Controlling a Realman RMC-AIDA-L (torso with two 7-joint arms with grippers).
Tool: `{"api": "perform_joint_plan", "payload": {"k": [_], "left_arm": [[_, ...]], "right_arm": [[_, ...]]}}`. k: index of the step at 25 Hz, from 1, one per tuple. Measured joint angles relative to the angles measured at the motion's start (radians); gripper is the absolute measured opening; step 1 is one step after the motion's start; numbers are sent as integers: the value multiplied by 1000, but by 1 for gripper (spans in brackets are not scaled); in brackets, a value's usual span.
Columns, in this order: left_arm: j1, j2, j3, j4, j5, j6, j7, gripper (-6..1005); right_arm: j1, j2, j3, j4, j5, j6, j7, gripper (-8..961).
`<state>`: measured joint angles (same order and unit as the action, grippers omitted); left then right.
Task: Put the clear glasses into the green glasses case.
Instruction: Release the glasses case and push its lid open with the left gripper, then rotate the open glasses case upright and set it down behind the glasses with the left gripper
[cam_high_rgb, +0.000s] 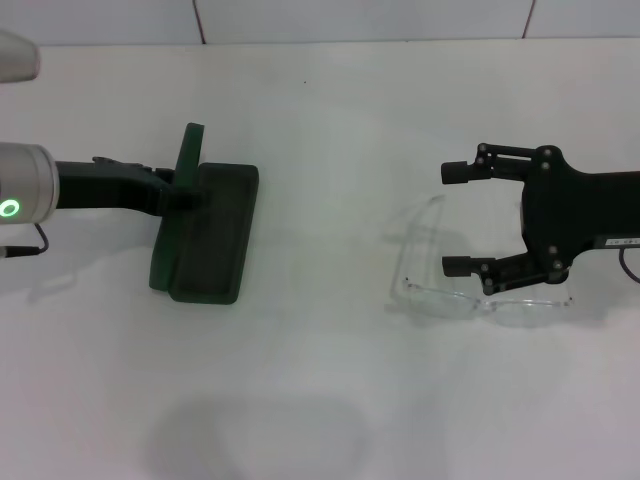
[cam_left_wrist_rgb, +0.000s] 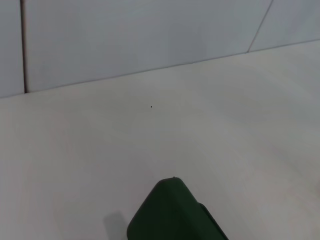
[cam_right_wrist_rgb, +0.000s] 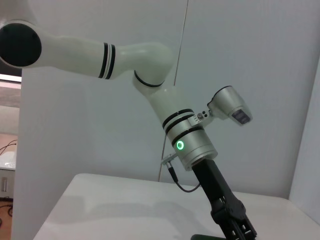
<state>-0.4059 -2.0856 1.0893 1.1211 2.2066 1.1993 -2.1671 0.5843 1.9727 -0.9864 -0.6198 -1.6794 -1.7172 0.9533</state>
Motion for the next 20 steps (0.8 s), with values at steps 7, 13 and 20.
{"api": "perform_joint_plan", "payload": {"k": [7, 13, 20], "left_arm": [[-16, 1, 0, -4, 28, -36, 14, 541], [-69, 16, -5, -62, 32, -77, 146, 355], [-157, 15, -6, -73, 24, -79, 306, 206]], "right_arm": [[-2, 0, 0, 0, -2, 7, -3, 872], [-4, -1, 0, -4, -45, -23, -4, 871], [-25, 11, -26, -10, -76, -57, -51, 871]]}}
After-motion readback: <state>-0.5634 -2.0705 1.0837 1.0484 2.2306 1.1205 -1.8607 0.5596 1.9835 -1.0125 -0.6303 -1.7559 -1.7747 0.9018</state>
